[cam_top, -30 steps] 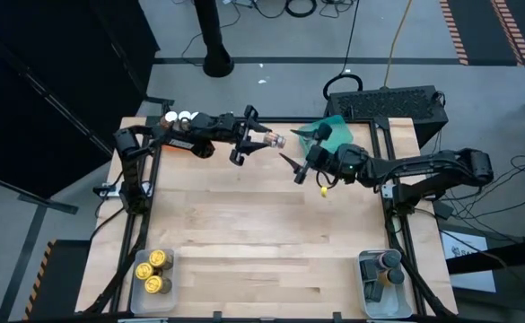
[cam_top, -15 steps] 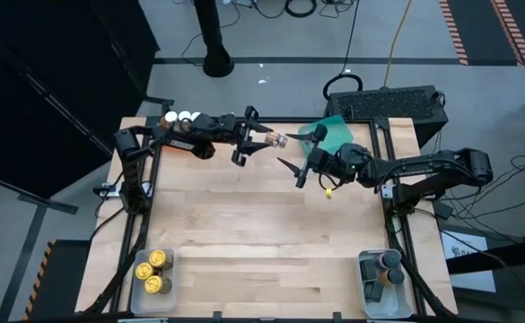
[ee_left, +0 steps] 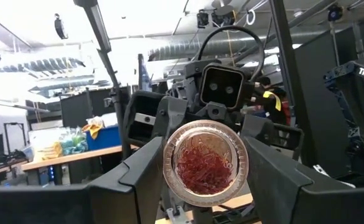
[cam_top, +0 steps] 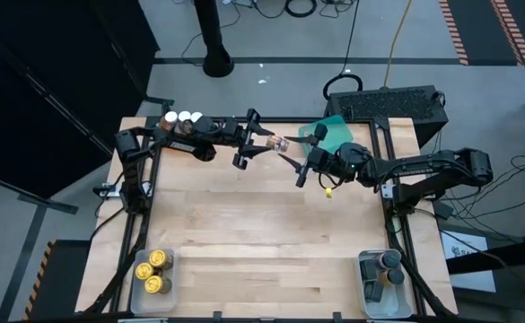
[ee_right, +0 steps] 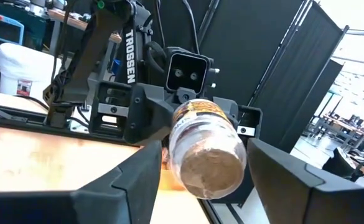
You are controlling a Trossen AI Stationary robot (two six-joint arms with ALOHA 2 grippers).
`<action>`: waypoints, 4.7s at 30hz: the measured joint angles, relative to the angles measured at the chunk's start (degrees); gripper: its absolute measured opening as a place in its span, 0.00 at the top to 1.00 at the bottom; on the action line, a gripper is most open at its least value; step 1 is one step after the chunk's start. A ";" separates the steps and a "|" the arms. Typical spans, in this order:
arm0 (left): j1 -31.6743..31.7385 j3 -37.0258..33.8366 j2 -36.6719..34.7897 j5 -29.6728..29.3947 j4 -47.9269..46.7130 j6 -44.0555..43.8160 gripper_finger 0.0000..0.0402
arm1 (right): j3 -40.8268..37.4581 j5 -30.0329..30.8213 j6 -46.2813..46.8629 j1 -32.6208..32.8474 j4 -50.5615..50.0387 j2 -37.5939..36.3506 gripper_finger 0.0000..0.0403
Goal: Sort spices by type
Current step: Put the brown seasoning bottle into the blue bin, then adjust the blue bin
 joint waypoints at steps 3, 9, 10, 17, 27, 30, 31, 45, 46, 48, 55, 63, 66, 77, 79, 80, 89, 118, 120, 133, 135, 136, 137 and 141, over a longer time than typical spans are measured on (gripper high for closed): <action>-0.07 0.15 0.00 -0.01 -0.07 -0.01 0.51 | 0.00 0.00 0.02 0.00 0.00 0.00 0.48; -0.34 2.21 -0.09 0.89 -3.56 -0.02 0.51 | 0.00 0.78 0.13 -0.06 -0.05 -0.08 0.59; -0.40 2.40 -0.13 1.12 -3.75 0.10 0.51 | 0.00 0.76 0.13 -0.04 -0.11 -0.13 0.61; 0.05 2.57 -0.20 1.41 -4.96 0.03 0.43 | 0.09 1.13 1.19 -0.04 -0.71 -0.17 0.64; 4.91 2.45 -0.07 1.19 -6.85 -3.00 0.35 | 8.65 17.73 8.32 -1.01 -25.57 -1.11 0.64; 7.71 2.43 -0.04 1.17 -9.26 -5.70 0.34 | 18.94 20.89 17.09 -4.67 -48.87 -0.21 0.64; 8.53 2.43 -0.04 1.16 -9.78 -6.90 0.34 | 22.84 20.79 20.56 -6.52 -56.37 0.48 0.64; 8.75 2.43 -0.04 4.23 -10.76 -11.09 0.34 | 49.11 -11.72 23.77 -39.79 -109.60 27.65 0.64; 8.64 2.42 -0.04 4.39 -10.77 -11.07 0.34 | 49.11 -11.63 23.21 -40.46 -109.69 29.03 0.64; 8.63 2.40 -0.04 4.39 -10.80 -11.07 0.34 | 49.11 -11.71 22.16 -41.55 -108.95 31.20 0.64; 8.74 2.40 -0.04 4.48 -11.19 -10.59 0.34 | 49.18 -11.56 20.45 -42.43 -104.71 34.60 0.60; 8.74 2.38 -0.04 6.01 -11.17 -10.57 0.34 | 49.18 -11.49 19.68 -42.42 -103.91 37.72 0.55; 8.74 2.38 -0.04 6.65 -11.17 -10.57 0.34 | 49.18 -11.43 20.09 -42.42 -103.62 37.86 0.54; 8.76 2.38 -0.04 7.41 -11.15 -10.57 0.34 | 49.18 -11.42 19.20 -42.40 -103.12 37.78 0.39; 8.74 2.38 -0.04 7.43 -11.15 -10.57 0.34 | 49.16 -11.31 19.47 -42.37 -102.61 37.11 0.37; 8.74 2.38 -0.04 7.43 -11.15 -10.59 0.34 | 49.13 -11.19 19.80 -42.23 -101.87 36.27 0.36; 8.68 2.32 -1.91 7.45 -10.46 -13.59 0.34 | 49.18 -15.03 19.67 -32.03 -90.03 30.67 0.41; 14.97 -5.34 -32.33 17.94 -11.20 -15.05 0.34 | 49.09 -7.29 17.82 -26.91 -83.61 42.38 1.00; 15.68 -5.91 -33.24 17.88 -11.16 -15.06 0.34 | 49.09 -5.50 17.99 -26.96 -85.02 42.45 1.00; 17.09 -7.87 -34.23 17.48 -11.24 -15.05 0.34 | 49.18 -1.88 18.55 -30.26 -86.17 43.08 1.00; 17.07 -7.87 -34.25 17.48 -11.26 -15.05 0.34 | 49.18 -1.01 18.22 -31.02 -86.29 43.08 1.00; 17.07 -7.87 -34.25 17.48 -11.47 -15.06 0.34 | 49.18 -1.07 18.12 -31.41 -86.29 43.08 1.00; 17.08 -7.87 -34.24 17.48 -11.71 -15.05 0.34 | 49.18 -1.07 18.12 -31.72 -86.31 43.08 1.00; 17.07 -7.87 -34.23 17.46 -12.78 -14.93 0.34 | 49.18 -1.04 17.44 -32.91 -88.14 43.08 1.00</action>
